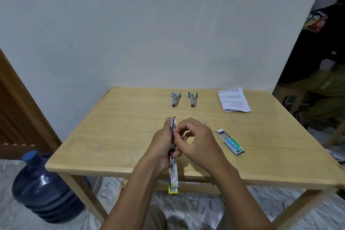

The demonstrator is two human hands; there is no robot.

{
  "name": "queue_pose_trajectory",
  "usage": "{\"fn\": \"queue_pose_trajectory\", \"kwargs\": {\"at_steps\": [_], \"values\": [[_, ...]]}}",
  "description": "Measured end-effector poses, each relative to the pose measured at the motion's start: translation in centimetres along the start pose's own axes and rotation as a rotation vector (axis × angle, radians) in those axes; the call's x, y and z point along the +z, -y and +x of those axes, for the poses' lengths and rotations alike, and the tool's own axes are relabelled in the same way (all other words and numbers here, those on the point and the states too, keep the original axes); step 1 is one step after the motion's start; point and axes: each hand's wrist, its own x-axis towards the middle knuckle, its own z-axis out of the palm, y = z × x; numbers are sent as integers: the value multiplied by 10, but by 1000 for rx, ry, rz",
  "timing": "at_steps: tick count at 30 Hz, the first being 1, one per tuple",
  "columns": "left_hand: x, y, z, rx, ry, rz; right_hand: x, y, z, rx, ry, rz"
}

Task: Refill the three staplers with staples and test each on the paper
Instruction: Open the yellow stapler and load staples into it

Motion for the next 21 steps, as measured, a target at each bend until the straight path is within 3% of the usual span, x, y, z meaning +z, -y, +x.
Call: {"fn": "queue_pose_trajectory", "kwargs": {"at_steps": [8,21], "values": [[1,2,1,40,33,112,-12,1,-3,244,93,205],[-6,1,9,99,-22,209,-2,-4,-25,55,207,72]]}}
